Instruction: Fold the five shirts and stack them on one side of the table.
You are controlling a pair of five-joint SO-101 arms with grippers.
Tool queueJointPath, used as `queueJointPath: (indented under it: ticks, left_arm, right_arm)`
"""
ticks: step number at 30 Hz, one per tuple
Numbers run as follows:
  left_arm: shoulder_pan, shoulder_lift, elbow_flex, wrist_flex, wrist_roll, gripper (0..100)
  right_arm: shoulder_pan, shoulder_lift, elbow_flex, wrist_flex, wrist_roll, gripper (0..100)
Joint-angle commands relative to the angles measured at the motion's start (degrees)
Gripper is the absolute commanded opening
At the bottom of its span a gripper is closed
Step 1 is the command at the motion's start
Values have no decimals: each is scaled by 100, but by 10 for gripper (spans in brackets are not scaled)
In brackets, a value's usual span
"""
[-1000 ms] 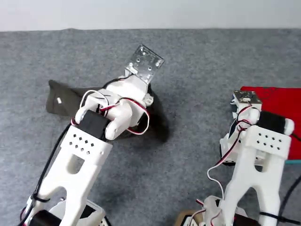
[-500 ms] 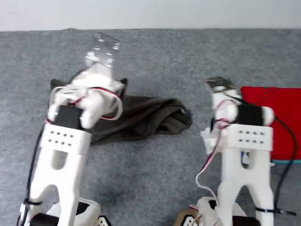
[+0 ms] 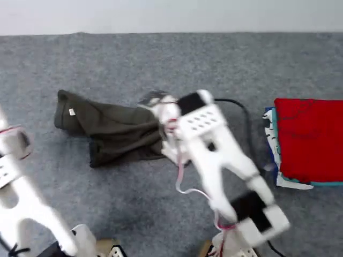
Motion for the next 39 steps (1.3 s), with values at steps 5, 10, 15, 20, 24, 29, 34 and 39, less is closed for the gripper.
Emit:
queueJointPath:
  ticks: [5, 10, 15, 20, 24, 29, 34, 39]
  left_arm:
    - [-1037, -193, 681, -765, -79, 166]
    - [-1301, -193, 796, -888, -79, 166]
    - [-1407, -202, 919, -914, -79, 166]
    - [-1407, -229, 1051, -914, -79, 166]
    - [-1407, -220, 1077, -914, -79, 166]
    - [-1380, -193, 1086, -914, -79, 166]
    - [-1371, -193, 1086, -914, -79, 166]
    - [-1371, -193, 1086, -914, -79, 166]
  right_arm:
    - [-945, 2246, -2840, 180, -44, 9]
    - [-1121, 3846, -4862, 171, -35, 9]
    - [-1042, 5481, -7147, 31, -26, 10]
    - [-734, 6976, -8949, -787, -18, 9]
    - [-295, 7292, -9204, -1516, -44, 9]
    - [-75, 6870, -9213, -1736, -53, 9]
    - [-224, 6343, -9204, -1622, -53, 9]
    - [-734, 6018, -9196, -673, -53, 9]
